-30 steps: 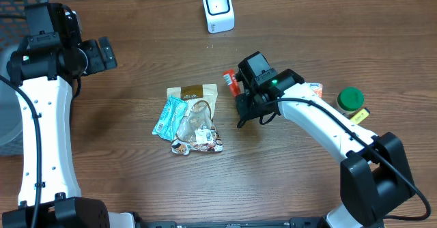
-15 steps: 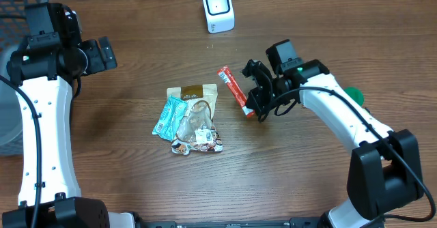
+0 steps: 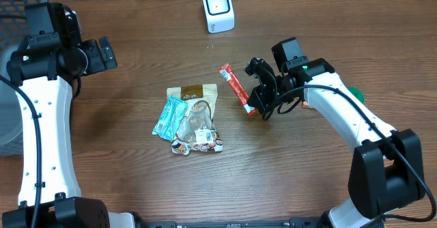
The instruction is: Scan the item barcode
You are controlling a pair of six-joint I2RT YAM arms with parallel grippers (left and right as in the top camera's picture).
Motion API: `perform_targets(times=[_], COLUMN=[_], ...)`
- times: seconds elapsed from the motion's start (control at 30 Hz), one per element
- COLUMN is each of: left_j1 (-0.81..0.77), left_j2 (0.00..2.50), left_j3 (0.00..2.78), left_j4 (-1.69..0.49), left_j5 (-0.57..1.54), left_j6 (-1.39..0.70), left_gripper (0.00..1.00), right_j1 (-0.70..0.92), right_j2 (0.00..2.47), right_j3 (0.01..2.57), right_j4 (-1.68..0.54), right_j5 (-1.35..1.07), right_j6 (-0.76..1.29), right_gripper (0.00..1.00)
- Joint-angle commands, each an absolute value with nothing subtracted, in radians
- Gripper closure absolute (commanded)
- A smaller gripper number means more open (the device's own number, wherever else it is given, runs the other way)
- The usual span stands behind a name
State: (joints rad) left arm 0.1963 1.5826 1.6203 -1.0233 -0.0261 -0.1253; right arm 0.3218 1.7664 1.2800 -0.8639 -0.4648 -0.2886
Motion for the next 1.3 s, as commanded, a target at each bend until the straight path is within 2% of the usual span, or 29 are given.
perform_targets(times=[0.0,0.23,0.37,0.5,0.7,0.97,1.17,1.23,1.27], left_j1=[0.189,0.189,0.188,0.153,0.044,-0.064,-0.142,-0.169,-0.184], left_j2=[1.59,1.59,1.592,1.597,1.597,1.599,1.599,1.599,1.599], left_j3=[1.631,1.631,1.631,1.628,1.606,1.6,1.545,1.513,1.499], left_j4=[-1.02,-1.025,-1.116,-1.158,-1.177,-1.151,-1.102,-1.052,-1.028], left_j5=[-0.018,0.041,0.338,0.579,0.523,0.513,0.43,0.427,0.426], left_j6=[-0.138,-0.141,-0.155,-0.058,-0.056,-0.06,-0.187,-0.216,-0.228], left_gripper=[0.0,0.0,0.0,0.0,0.0,0.0,0.0,0.06,0.14], right_j1=[0.318,0.318,0.318,0.318,0.318,0.319,0.319,0.319,0.319], right_j2=[1.734,1.734,1.734,1.734,1.734,1.734,1.734,1.734,1.734], right_j3=[1.298,1.298,1.298,1.298,1.298,1.298,1.298,1.298,1.298], right_j4=[-0.862,-0.88,-0.882,-0.884,-0.884,-0.922,-0.902,-0.884,-0.876], right_j5=[-0.481,-0.481,-0.485,-0.558,-0.744,-0.788,-0.929,-0.962,-0.963], right_j6=[-0.296,-0.295,-0.284,-0.285,-0.285,-0.284,-0.284,-0.276,-0.26], right_gripper=[0.96,0.96,0.96,0.96,0.96,0.96,0.96,0.96,0.96])
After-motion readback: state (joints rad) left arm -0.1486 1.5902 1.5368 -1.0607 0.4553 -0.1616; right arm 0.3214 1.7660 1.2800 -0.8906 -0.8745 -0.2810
